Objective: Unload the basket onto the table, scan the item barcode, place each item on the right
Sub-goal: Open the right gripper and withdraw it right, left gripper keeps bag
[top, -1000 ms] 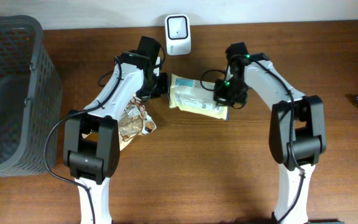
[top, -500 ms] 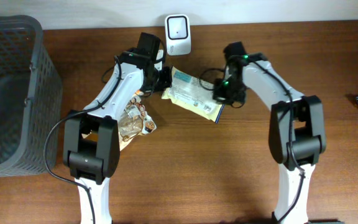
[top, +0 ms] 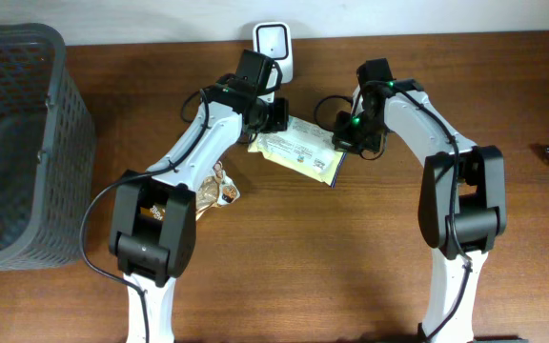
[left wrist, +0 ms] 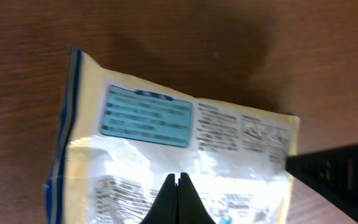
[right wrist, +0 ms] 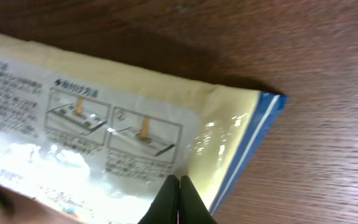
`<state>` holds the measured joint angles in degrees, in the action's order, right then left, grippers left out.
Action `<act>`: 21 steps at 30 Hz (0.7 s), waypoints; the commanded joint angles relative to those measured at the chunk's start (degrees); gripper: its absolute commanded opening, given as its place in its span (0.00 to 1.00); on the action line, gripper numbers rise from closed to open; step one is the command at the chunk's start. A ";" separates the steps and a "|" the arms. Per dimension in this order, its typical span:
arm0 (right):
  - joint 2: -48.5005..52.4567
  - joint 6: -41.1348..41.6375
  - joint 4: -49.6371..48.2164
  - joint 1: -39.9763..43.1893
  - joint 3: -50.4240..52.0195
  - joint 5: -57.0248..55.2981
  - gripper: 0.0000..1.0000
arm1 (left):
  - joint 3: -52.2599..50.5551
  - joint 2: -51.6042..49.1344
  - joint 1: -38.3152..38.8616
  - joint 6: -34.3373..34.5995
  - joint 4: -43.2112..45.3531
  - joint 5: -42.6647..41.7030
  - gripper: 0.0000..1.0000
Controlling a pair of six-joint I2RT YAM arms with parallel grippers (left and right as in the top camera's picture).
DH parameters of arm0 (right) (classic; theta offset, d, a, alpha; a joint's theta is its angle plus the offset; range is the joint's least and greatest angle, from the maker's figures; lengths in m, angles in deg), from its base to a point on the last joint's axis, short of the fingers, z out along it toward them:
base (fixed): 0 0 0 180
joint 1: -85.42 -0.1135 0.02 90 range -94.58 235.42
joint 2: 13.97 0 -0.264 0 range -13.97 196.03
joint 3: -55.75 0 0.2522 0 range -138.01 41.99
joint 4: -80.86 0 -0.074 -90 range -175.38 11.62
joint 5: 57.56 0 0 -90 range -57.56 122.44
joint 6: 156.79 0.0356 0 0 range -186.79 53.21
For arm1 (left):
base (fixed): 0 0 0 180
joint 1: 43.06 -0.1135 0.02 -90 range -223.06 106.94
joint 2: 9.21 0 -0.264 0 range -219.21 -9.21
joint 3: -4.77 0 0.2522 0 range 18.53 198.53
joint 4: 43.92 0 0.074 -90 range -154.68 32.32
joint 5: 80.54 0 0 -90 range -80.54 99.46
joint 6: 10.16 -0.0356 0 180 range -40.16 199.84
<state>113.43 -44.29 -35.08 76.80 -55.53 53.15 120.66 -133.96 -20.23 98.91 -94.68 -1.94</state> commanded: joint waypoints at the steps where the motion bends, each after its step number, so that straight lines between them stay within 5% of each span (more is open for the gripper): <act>1: -0.20 0.28 -0.04 -0.35 -1.07 2.91 0.04 | 0.94 -4.33 -0.92 -1.77 0.15 2.25 0.00; 10: -0.44 -0.98 -1.31 -1.46 -0.98 8.63 0.04 | 0.94 -9.44 -1.51 -2.03 -0.11 4.42 0.00; 16: -0.17 -0.72 -2.62 -5.07 0.61 -1.18 0.04 | 0.94 -9.42 -1.60 -1.99 -3.96 4.63 0.00; 21: 1.55 1.86 -3.78 -6.40 3.76 -7.58 0.04 | 1.01 -9.05 -1.62 2.82 -12.96 13.62 0.00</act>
<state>113.43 -44.16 -38.36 70.94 -55.20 52.08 122.89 -141.06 -21.47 98.78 -102.17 3.75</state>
